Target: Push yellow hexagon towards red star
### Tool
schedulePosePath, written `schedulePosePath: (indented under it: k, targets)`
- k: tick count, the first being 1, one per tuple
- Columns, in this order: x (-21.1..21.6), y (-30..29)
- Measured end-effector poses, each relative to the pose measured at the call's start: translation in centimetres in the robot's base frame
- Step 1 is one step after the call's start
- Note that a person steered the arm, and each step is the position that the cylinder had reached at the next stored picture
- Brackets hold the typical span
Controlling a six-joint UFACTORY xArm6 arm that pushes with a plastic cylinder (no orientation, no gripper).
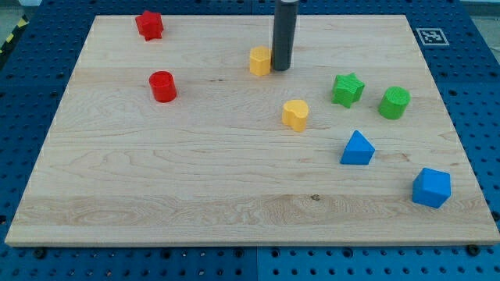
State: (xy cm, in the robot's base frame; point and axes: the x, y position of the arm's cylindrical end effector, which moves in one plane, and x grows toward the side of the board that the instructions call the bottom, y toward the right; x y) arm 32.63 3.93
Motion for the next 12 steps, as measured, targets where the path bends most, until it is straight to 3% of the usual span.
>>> schedulePosePath:
  k: [4,6,8,9,11,12]
  targets:
    - [-1.5,-8.7]
    - [-1.3,-9.3]
    - [2.6,-8.4]
    - [1.5,-13.2]
    - [1.4,-15.3]
    - [5.6,-13.0]
